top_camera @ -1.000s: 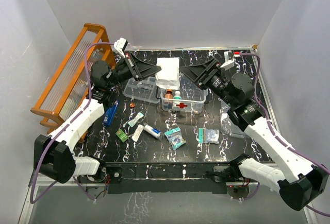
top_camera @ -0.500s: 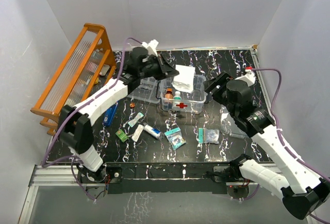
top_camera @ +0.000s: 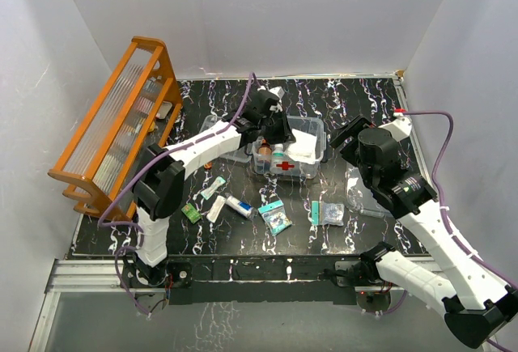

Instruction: Organize the medicine kit

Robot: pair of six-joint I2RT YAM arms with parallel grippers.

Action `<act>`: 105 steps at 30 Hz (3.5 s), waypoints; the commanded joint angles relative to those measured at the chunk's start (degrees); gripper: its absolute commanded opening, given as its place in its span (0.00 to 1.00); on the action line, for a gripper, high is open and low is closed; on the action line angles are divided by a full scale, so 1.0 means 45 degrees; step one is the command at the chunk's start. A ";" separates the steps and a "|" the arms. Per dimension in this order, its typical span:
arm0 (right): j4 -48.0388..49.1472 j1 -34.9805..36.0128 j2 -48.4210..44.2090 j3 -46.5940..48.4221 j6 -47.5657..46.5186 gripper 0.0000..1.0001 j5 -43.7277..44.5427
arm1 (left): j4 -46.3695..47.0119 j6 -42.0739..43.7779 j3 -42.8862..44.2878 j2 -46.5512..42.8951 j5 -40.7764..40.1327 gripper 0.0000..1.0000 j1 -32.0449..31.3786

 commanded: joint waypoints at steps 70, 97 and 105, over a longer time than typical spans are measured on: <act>-0.4673 -0.0032 0.1559 -0.3397 0.4291 0.65 -0.0585 | 0.2216 0.4021 -0.8353 -0.9025 -0.4741 0.50 -0.0088; -0.1772 -0.0052 0.4292 -0.5770 0.4174 0.33 -0.1931 | 0.2935 0.4056 -0.9810 -1.0027 -0.4198 0.49 -0.0080; -0.1228 -0.0052 0.4633 -0.5716 0.3422 0.08 -0.1934 | 0.2878 0.3964 -0.9691 -0.9990 -0.4071 0.49 -0.0068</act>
